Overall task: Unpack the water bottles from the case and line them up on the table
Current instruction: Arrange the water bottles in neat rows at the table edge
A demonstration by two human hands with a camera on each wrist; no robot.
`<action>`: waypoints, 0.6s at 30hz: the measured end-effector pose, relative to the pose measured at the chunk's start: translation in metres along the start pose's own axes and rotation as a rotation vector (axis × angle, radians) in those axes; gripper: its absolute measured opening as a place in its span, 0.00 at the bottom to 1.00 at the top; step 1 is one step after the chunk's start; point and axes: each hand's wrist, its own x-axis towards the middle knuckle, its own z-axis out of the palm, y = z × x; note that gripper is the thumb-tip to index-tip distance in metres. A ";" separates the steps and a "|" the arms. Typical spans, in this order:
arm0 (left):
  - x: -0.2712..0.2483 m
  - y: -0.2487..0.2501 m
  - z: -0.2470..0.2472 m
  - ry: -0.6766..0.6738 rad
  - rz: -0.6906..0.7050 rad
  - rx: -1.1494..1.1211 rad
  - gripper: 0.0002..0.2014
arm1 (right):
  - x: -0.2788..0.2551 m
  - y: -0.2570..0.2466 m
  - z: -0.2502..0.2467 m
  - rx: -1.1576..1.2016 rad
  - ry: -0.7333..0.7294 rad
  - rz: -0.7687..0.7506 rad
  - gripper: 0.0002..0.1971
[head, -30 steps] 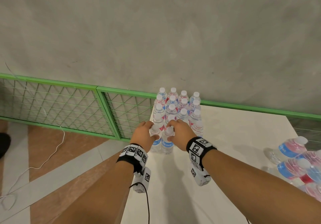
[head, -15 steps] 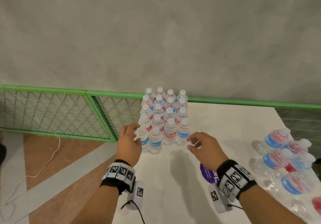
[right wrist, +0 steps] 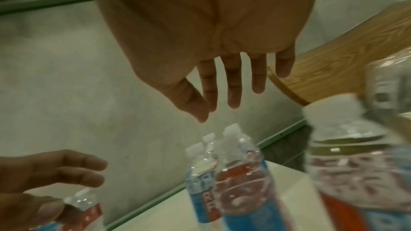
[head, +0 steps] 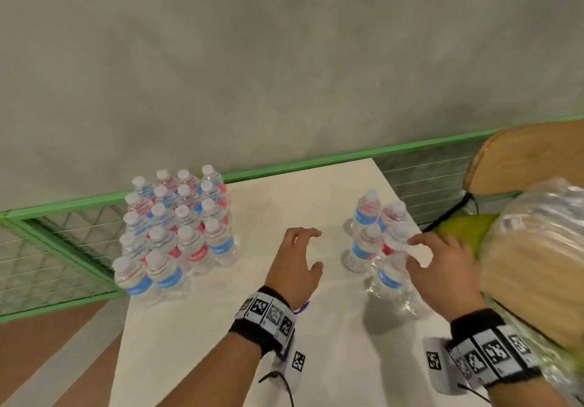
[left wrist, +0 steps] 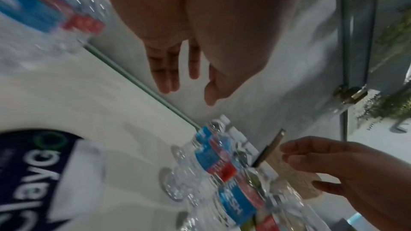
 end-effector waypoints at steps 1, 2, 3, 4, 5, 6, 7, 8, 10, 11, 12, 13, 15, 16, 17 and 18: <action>0.011 0.007 0.015 -0.049 0.000 0.027 0.29 | 0.000 0.009 -0.002 -0.038 -0.061 0.022 0.18; 0.021 0.014 0.028 -0.102 0.002 0.059 0.32 | -0.002 0.016 -0.004 -0.051 -0.126 0.029 0.21; 0.032 0.021 0.040 -0.151 0.014 0.086 0.35 | -0.004 0.021 -0.005 -0.050 -0.189 0.028 0.24; 0.043 0.026 0.052 -0.200 0.026 0.107 0.37 | -0.006 0.024 -0.004 -0.059 -0.238 0.015 0.26; 0.052 0.030 0.062 -0.243 0.044 0.125 0.39 | -0.009 0.025 -0.001 -0.093 -0.270 -0.004 0.29; 0.060 0.033 0.071 -0.276 0.070 0.145 0.40 | -0.011 0.026 0.002 -0.144 -0.276 -0.024 0.30; 0.067 0.034 0.079 -0.298 0.097 0.164 0.41 | -0.012 0.028 0.005 -0.185 -0.261 -0.043 0.31; 0.071 0.034 0.085 -0.314 0.109 0.174 0.40 | -0.012 0.028 0.009 -0.209 -0.231 -0.060 0.31; 0.074 0.035 0.092 -0.311 0.092 0.185 0.36 | -0.012 0.027 0.013 -0.205 -0.174 -0.099 0.31; 0.074 0.037 0.092 -0.282 0.088 0.191 0.33 | -0.011 0.026 0.015 -0.197 -0.162 -0.130 0.31; 0.073 0.037 0.091 -0.243 0.094 0.197 0.28 | -0.011 0.026 0.017 -0.198 -0.161 -0.161 0.31; 0.071 0.038 0.089 -0.208 0.113 0.198 0.24 | -0.010 0.025 0.019 -0.214 -0.163 -0.189 0.31; 0.066 0.037 0.083 -0.191 0.132 0.167 0.19 | -0.007 0.026 0.022 -0.279 -0.154 -0.223 0.29; 0.062 0.035 0.078 -0.201 0.123 0.152 0.18 | -0.006 0.025 0.023 -0.302 -0.143 -0.234 0.27; 0.058 0.033 0.072 -0.213 0.110 0.149 0.18 | -0.004 0.024 0.023 -0.308 -0.129 -0.243 0.25; 0.053 0.031 0.066 -0.221 0.091 0.154 0.17 | -0.003 0.022 0.022 -0.300 -0.128 -0.243 0.23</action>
